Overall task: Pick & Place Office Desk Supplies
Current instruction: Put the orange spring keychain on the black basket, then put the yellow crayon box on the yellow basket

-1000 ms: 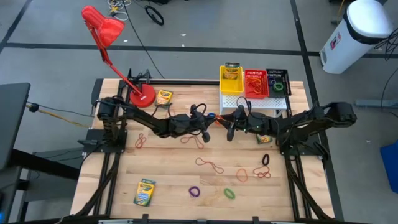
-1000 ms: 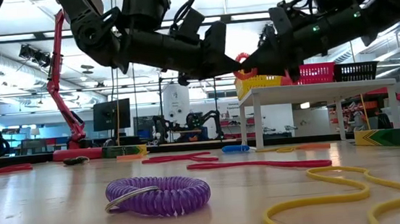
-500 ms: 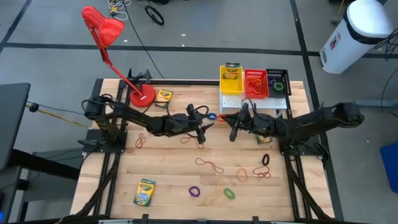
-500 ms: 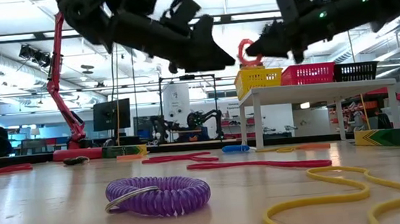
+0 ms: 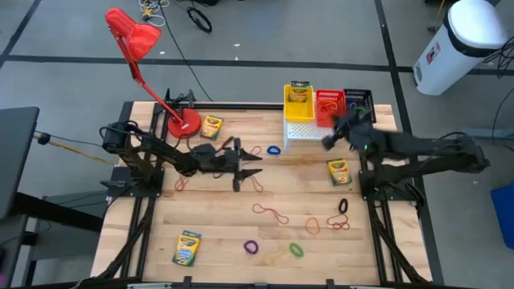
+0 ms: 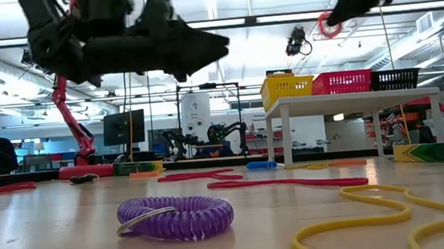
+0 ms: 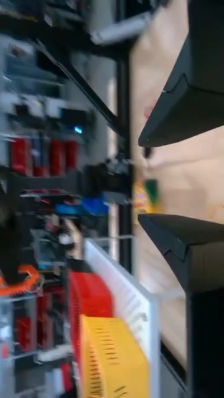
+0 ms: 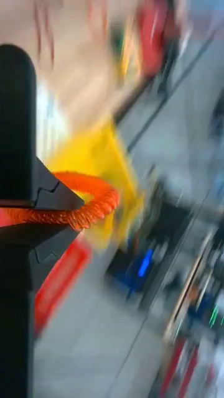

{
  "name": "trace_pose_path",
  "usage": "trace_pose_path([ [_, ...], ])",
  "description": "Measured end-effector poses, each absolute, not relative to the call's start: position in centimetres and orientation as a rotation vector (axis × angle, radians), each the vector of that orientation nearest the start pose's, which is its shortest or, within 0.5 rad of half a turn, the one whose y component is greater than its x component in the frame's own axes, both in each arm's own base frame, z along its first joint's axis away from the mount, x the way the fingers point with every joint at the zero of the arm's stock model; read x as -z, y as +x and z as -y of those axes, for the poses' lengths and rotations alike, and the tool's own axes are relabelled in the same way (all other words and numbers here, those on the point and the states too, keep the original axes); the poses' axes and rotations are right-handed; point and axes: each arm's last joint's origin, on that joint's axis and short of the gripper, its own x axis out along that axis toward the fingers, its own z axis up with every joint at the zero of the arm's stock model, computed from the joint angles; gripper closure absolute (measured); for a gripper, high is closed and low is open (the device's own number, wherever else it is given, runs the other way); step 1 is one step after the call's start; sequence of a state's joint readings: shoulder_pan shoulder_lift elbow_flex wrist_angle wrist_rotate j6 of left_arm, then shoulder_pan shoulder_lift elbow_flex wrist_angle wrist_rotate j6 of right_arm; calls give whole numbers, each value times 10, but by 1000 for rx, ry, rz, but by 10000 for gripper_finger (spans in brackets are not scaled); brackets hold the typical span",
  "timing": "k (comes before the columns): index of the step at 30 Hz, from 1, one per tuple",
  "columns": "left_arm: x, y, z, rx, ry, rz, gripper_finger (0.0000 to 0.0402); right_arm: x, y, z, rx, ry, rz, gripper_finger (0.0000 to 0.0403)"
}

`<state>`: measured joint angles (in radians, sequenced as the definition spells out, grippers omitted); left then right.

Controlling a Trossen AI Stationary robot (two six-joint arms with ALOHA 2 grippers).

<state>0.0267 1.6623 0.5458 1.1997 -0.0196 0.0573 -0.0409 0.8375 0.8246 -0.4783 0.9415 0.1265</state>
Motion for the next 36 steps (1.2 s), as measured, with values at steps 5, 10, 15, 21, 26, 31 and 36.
trace_pose_path([
  [5, -177, 292, -12, -41, 51, 115, 227, -350, 144, 63, 1251, -74, -566, 385],
  [10, -175, 292, -10, -10, 55, 102, 234, -353, 143, 103, 1342, 35, -715, 384],
  [15, -175, 292, -9, 39, 57, 104, 234, -333, 139, 145, 1445, 129, -920, 384],
  [21, -175, 292, -6, 71, 63, 107, 234, -314, 137, 170, 1483, 197, -1077, 380],
  [26, -176, 292, -6, 71, 68, 112, 234, -311, 140, 173, 1475, 222, -1112, 341],
  [31, -176, 292, -6, 72, 64, 112, 234, -312, 140, 173, 1478, 221, -1124, 298],
  [36, -175, 292, -6, 73, 56, 105, 234, -312, 139, 172, 1526, 186, -1133, 269],
])
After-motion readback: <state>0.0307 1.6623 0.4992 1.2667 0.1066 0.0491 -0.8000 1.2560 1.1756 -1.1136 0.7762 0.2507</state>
